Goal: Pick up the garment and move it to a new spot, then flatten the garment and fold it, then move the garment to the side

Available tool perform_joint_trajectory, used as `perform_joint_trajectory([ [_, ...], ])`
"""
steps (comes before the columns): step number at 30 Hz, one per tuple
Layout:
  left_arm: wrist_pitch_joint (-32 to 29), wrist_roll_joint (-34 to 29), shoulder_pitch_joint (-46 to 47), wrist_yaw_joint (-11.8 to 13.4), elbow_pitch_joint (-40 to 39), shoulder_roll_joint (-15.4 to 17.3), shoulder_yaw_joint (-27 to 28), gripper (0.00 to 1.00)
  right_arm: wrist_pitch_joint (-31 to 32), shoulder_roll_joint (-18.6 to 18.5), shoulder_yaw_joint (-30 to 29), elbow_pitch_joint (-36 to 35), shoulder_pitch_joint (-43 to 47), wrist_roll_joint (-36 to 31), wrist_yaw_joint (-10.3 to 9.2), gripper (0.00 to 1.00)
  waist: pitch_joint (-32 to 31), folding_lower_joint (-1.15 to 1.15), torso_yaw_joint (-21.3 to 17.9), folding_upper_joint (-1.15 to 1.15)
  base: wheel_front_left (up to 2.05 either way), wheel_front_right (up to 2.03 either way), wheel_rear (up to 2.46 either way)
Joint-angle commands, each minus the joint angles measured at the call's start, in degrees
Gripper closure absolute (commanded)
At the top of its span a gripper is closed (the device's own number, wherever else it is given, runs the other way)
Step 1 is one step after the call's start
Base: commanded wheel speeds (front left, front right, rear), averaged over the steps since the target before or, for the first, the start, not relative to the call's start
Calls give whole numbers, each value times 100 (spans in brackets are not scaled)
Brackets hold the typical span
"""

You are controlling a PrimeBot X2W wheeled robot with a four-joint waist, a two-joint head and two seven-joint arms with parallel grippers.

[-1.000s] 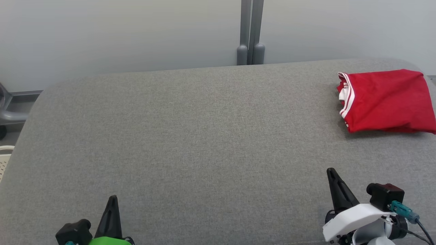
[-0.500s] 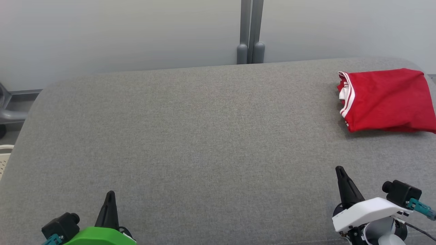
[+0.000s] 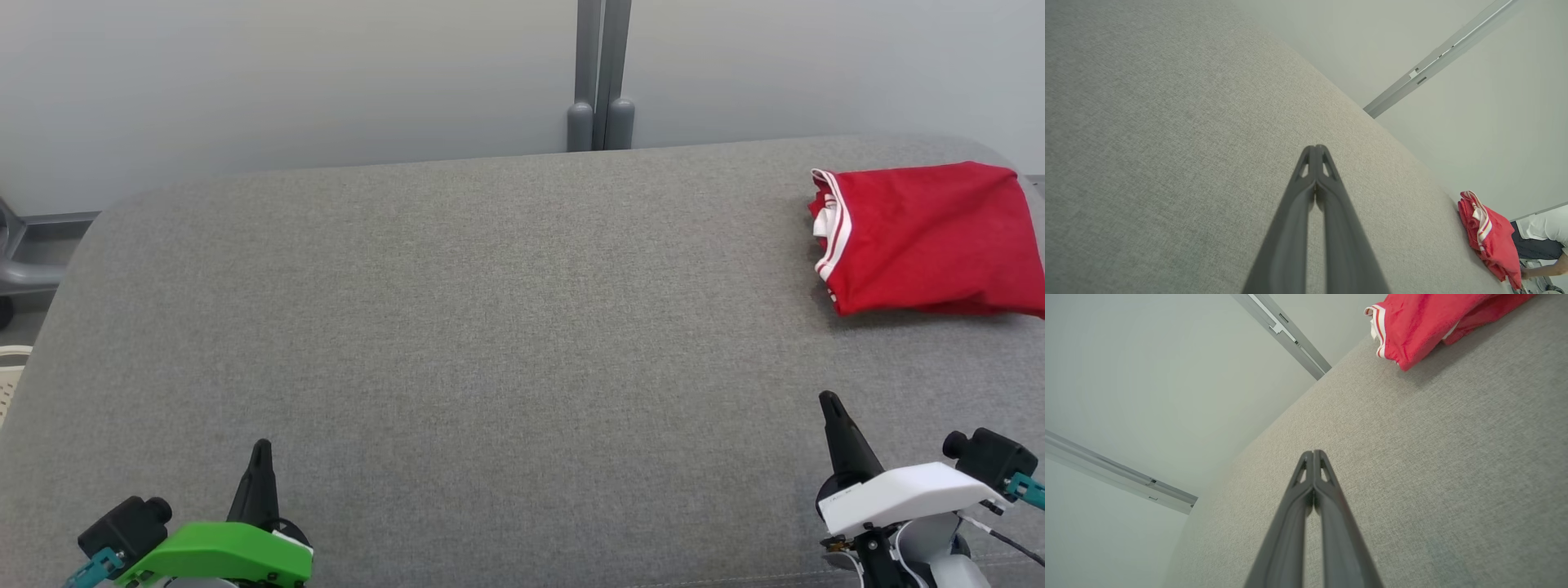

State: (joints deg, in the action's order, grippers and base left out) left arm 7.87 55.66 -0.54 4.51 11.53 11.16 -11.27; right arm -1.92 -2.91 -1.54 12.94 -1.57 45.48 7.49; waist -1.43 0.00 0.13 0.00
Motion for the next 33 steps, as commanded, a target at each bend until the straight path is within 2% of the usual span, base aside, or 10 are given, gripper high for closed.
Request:
perform_joint_trajectory([
  [1,-54,204,177,-72,-33,-30,96,100,52,-47,-59,-42,-178,238,1,100,3,0,0,0,0,0,0],
  [11,-230,821,313,-269,40,-165,311,100,235,-59,-196,0,-246,1017,1,100,23,0,-2,0,0,0,0],
  [33,-526,1815,520,-594,172,-390,662,100,540,-72,-433,70,-366,2275,1,100,62,0,-5,0,0,0,0],
])
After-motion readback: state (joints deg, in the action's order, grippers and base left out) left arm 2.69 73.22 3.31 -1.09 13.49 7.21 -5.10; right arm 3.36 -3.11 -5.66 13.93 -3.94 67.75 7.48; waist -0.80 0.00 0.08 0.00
